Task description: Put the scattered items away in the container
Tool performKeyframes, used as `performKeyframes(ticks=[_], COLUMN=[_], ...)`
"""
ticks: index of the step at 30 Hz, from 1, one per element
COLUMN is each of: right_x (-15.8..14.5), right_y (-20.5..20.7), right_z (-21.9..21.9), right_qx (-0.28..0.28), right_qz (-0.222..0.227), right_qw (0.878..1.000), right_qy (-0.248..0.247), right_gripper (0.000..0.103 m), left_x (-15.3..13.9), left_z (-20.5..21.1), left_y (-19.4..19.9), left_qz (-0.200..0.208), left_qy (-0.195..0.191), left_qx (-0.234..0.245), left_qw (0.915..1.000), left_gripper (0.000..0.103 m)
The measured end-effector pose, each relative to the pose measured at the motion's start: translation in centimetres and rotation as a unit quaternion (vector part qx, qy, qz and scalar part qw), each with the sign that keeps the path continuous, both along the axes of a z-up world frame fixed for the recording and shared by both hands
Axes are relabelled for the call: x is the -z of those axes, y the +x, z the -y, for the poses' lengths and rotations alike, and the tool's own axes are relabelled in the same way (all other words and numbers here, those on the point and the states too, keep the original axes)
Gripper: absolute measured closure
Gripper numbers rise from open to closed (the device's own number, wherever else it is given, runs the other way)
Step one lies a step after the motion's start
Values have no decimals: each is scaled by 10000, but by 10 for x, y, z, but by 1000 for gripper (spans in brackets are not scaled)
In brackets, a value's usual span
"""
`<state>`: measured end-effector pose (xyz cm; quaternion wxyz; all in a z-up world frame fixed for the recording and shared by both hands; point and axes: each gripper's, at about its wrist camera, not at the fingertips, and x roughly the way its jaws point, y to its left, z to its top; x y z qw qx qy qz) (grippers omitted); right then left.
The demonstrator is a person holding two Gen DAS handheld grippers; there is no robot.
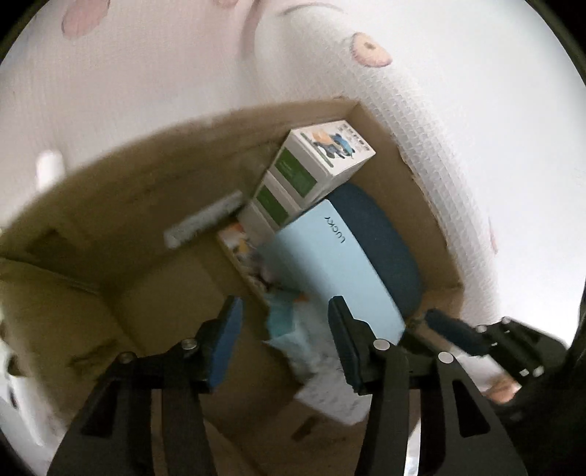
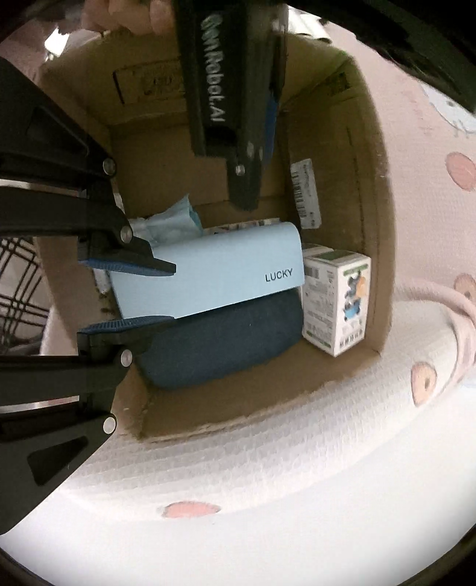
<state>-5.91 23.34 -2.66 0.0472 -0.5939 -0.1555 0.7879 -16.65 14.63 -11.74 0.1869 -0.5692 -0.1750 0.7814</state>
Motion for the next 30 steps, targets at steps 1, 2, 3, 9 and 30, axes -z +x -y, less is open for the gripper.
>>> performKeyframes(ticks=[1, 2, 3, 9, 30], right_x=[-1, -6, -11, -23, -32], right_y=[-11, -9, -4, 4, 68], right_z=[-14, -16, -19, 24, 122], right_qx=[110, 291, 516, 903, 344], right_qz=[-18, -91, -220, -776, -1072], right_qw=[9999, 9990, 9966, 9901, 9936], right_qy=[-127, -342, -607, -750, 120], right_gripper=[85, 85, 85, 80, 40], left_x=[-3, -5, -7, -20, -95], left_z=[-1, -2, 3, 17, 78], left_y=[7, 11, 17, 53, 154], left_qz=[-117, -170, -245, -1234, -3057], left_qy=[-54, -69, -56, -403, -1472], left_qx=[123, 206, 313, 624, 799], left_qw=[9998, 9996, 9992, 9896, 9373], left_gripper=[49, 49, 49, 48, 32])
